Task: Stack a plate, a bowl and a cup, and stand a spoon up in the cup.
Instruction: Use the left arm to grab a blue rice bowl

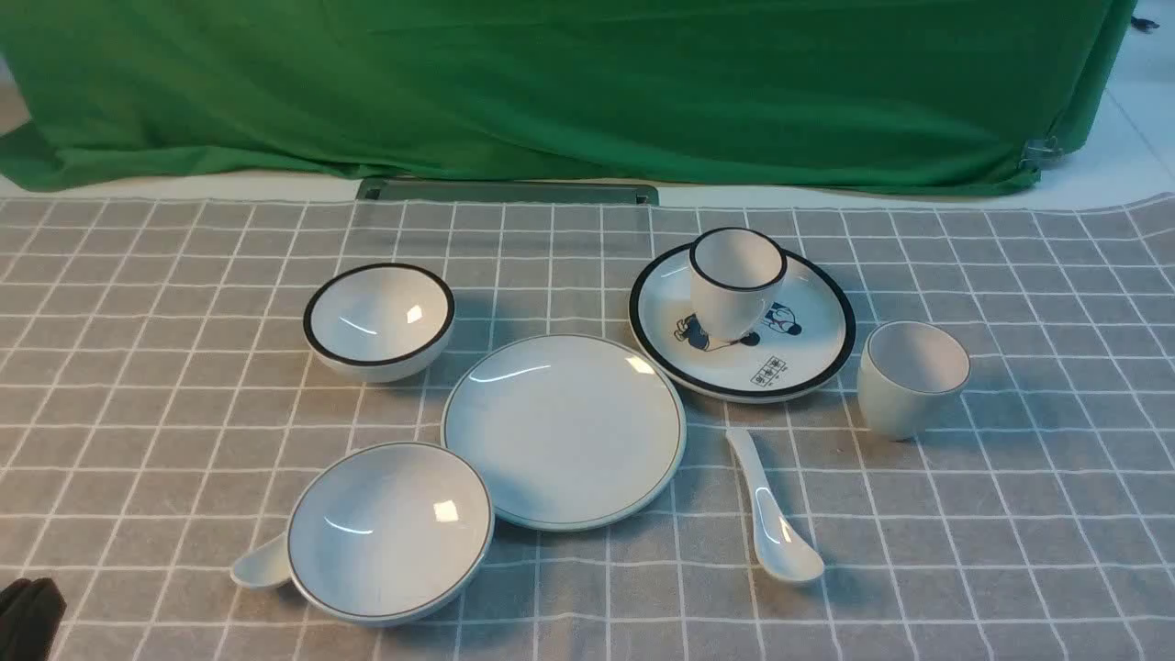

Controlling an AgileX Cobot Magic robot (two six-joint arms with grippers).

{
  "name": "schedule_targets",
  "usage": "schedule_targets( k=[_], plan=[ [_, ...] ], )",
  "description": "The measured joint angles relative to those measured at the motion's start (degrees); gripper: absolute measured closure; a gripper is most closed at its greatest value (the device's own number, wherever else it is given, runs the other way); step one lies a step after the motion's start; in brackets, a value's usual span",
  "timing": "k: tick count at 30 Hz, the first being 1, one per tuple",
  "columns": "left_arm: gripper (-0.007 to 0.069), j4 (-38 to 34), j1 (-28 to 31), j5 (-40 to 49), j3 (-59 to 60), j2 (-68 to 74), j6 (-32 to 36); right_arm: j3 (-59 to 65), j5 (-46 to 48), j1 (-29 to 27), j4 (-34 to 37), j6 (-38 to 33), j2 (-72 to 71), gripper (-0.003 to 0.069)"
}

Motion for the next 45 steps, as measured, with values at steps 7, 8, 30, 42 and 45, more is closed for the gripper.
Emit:
schedule_targets(
  k=[7,8,30,42,45],
  plan=[
    [0.0607,0.0,0.01,0.0,0.0,0.0,0.0,0.0,0.0,0.0,0.0,0.0,0.0,0.0417],
    [0.0607,0.0,0.01,0.0,0.0,0.0,0.0,0.0,0.0,0.0,0.0,0.0,0.0,0.0417],
    [0.0607,-0.6,0.12,-1.03,0.0,0.0,-0.14,0.0,0.0,0.0,0.0,0.0,0.0,0.0417],
    [0.0607,-31.79,0.12,-7.91,-2.27,0.0,-14.37,0.0,0.0,0.0,0.0,0.0,0.0,0.0417],
    [0.0607,-31.2,-0.05,4.6,-10.47,2.01,-7.73,0.0,0.0,0.0,0.0,0.0,0.0,0.0417]
  ],
)
